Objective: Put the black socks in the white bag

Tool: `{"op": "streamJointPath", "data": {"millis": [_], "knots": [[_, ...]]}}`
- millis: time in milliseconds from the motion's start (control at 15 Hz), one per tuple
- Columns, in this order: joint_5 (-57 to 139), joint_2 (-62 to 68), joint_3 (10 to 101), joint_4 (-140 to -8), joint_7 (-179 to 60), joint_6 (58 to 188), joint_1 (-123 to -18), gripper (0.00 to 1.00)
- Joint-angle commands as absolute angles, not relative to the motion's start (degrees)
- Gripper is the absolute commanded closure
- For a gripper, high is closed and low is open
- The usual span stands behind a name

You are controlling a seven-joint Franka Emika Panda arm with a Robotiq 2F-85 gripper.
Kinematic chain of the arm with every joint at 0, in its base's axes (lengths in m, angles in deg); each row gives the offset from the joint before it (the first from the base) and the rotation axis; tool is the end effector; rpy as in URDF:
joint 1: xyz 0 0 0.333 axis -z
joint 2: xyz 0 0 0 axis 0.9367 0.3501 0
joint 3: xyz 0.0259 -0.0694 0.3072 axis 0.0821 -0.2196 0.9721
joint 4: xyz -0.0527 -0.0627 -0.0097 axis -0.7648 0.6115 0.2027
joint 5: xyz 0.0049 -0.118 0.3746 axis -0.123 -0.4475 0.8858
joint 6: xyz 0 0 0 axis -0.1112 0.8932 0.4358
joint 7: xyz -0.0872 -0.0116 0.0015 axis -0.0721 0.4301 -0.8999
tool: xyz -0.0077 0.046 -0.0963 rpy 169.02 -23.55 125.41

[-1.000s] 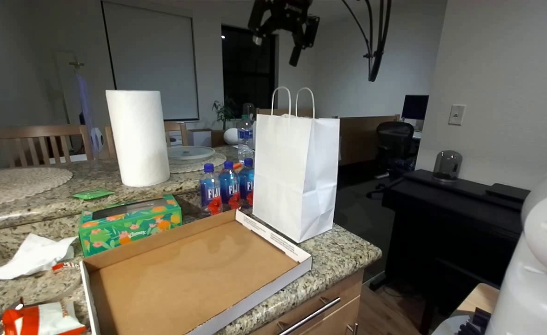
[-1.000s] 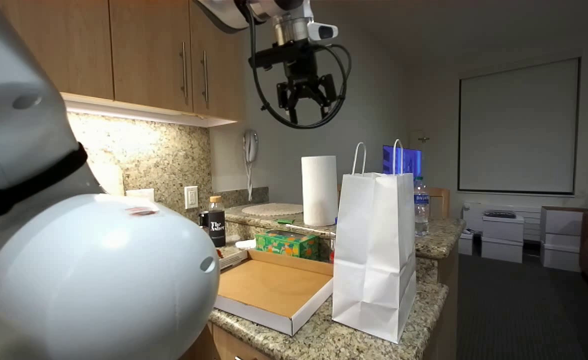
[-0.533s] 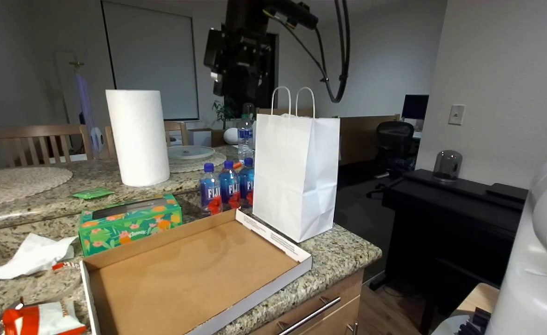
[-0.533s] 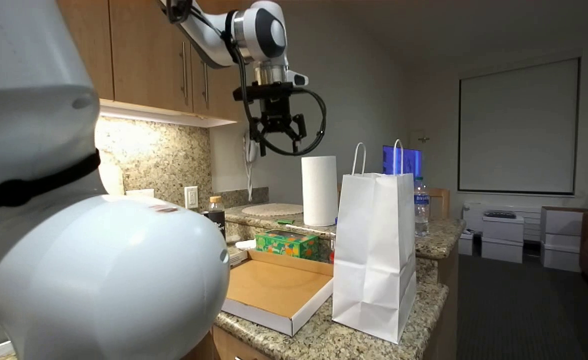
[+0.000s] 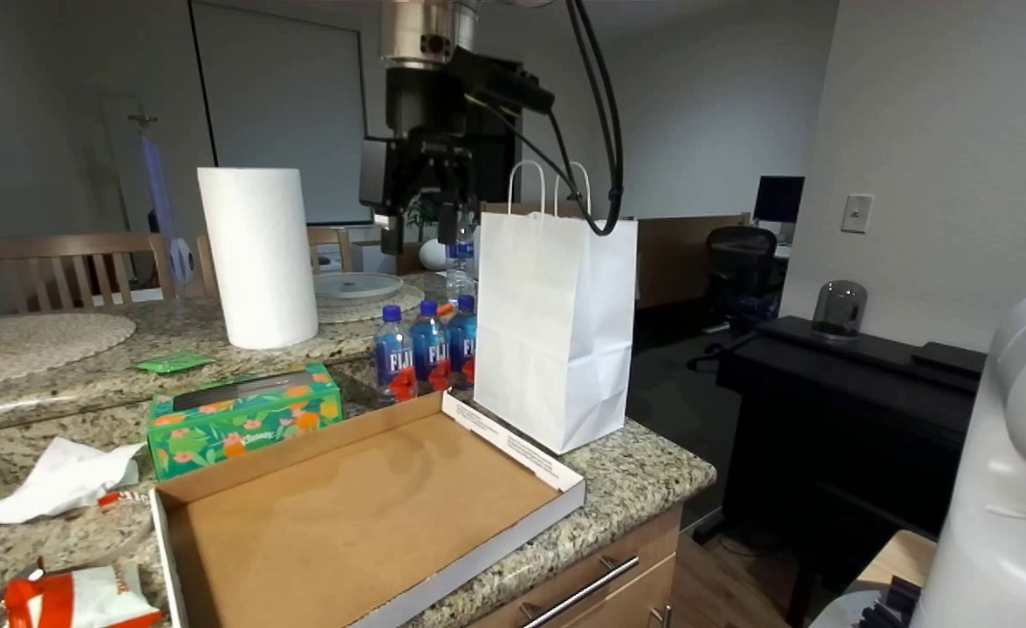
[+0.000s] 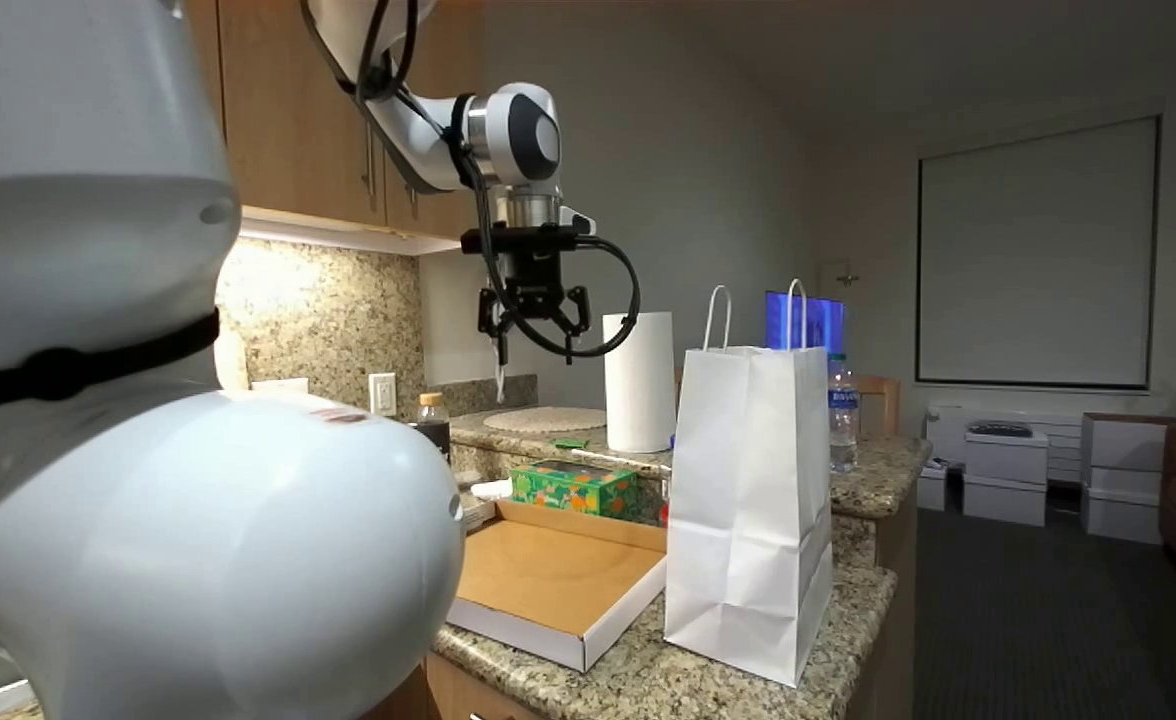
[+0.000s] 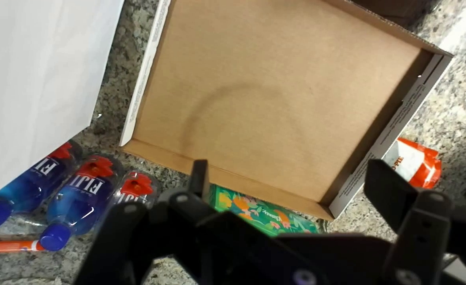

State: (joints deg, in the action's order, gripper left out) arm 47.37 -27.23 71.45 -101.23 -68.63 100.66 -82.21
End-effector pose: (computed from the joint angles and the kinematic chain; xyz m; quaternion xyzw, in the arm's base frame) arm 0.4487 0.2144 0.5340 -0.9702 -0.2368 -0.0491 0.0127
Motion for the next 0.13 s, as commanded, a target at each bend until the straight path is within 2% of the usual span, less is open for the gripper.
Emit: {"op": "streamJointPath", "data": {"millis": [0,67], "knots": [[47.37,-27.23,71.47,-100.95,-68.60,100.54,-82.12,0.00],[47.37,-27.26,71.47,-100.84,-68.60,100.53,-82.12,0.00]]}}
